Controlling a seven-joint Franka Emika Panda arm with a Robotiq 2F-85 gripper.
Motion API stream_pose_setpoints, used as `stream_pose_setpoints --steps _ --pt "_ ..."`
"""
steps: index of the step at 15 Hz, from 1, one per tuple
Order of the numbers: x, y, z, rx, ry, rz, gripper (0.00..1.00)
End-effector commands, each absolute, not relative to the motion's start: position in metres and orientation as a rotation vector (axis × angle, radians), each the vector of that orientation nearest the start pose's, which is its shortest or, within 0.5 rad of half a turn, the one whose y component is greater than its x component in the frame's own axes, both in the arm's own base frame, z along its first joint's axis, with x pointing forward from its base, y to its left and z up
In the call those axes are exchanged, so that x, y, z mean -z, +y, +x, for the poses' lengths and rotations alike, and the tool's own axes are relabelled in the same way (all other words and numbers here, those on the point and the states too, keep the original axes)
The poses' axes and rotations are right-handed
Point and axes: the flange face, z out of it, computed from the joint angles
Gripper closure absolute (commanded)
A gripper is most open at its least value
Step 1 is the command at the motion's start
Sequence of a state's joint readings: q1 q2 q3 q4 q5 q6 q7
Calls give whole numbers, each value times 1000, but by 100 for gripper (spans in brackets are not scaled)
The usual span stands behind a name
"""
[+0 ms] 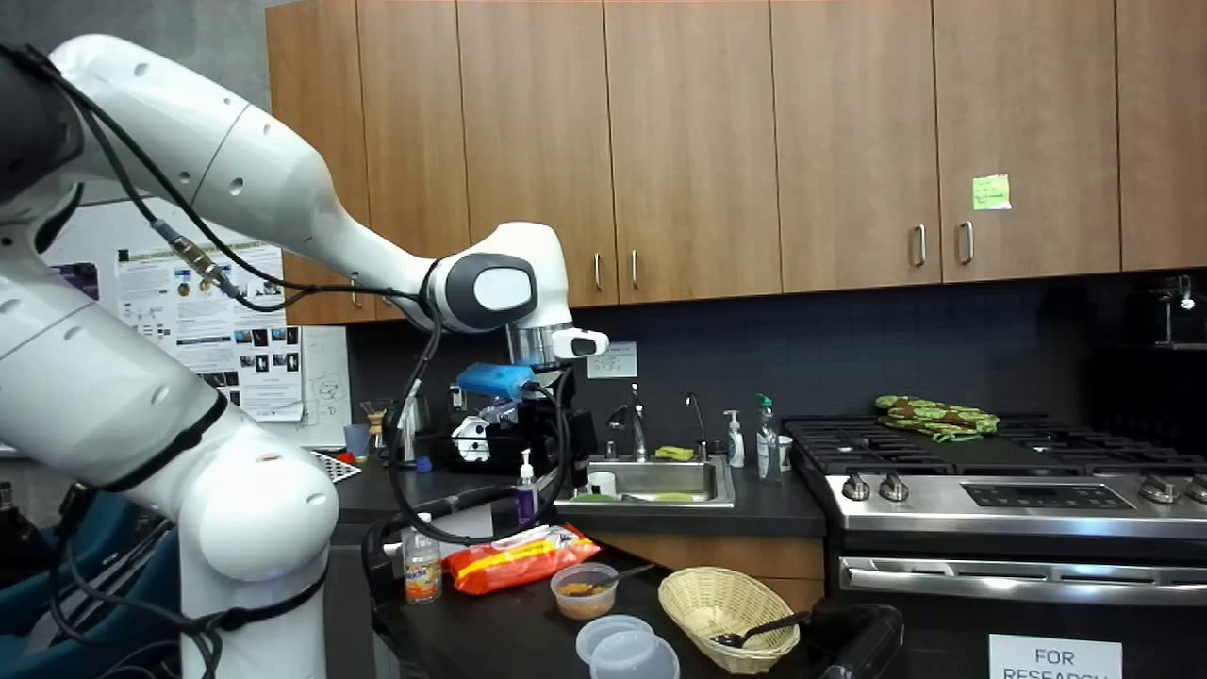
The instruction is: Remove the plastic fork from the lunchbox and put it in the basket on the right
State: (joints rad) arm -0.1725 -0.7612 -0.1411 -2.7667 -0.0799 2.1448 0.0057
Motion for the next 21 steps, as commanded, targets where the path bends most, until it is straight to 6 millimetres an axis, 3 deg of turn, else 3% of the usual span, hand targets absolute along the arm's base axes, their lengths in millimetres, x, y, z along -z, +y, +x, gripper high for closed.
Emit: stream_pose_setpoints --steps 1,6,12,18,21 --pt "-436 -100 311 208 381 -3097 0" --pt "-428 -87 320 206 416 -3100 0" --pt "-415 -30 350 306 594 -3061 0" --pt "-374 27 379 438 970 -2998 0" --pt "-353 38 379 393 1111 -2988 0"
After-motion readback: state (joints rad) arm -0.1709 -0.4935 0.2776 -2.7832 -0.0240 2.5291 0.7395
